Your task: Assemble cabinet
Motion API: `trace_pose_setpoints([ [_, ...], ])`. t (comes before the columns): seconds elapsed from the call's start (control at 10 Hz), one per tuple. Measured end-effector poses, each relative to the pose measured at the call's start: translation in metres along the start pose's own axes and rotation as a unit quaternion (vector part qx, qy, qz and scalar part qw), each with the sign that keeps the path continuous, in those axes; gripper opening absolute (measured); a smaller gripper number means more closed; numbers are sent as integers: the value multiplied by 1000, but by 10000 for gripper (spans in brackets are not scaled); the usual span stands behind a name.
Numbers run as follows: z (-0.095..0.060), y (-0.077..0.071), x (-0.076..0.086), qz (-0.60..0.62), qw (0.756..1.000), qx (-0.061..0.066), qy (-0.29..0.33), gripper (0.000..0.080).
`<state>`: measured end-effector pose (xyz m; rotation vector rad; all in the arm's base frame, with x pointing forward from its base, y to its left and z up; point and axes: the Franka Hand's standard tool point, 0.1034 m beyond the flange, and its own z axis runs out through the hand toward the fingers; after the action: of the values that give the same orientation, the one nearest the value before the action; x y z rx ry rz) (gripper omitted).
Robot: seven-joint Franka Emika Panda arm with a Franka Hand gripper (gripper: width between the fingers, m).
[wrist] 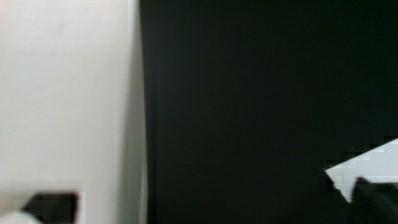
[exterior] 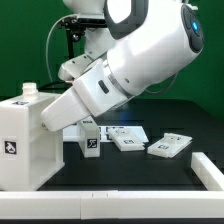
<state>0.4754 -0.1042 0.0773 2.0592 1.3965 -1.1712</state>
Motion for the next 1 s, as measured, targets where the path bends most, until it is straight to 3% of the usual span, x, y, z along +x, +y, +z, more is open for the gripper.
trace_pose_setpoints([
  [0.1, 0, 0, 0, 0, 1000, 0, 0, 602],
  [0.3, 0, 0, 0, 0, 1000, 0, 0, 283],
  [0.4, 0, 0, 0, 0, 1000, 0, 0, 283],
  [0.6, 0, 0, 0, 0, 1000, 0, 0, 48],
  [1.0, -4, 5, -4, 13, 1000, -6, 11, 44],
])
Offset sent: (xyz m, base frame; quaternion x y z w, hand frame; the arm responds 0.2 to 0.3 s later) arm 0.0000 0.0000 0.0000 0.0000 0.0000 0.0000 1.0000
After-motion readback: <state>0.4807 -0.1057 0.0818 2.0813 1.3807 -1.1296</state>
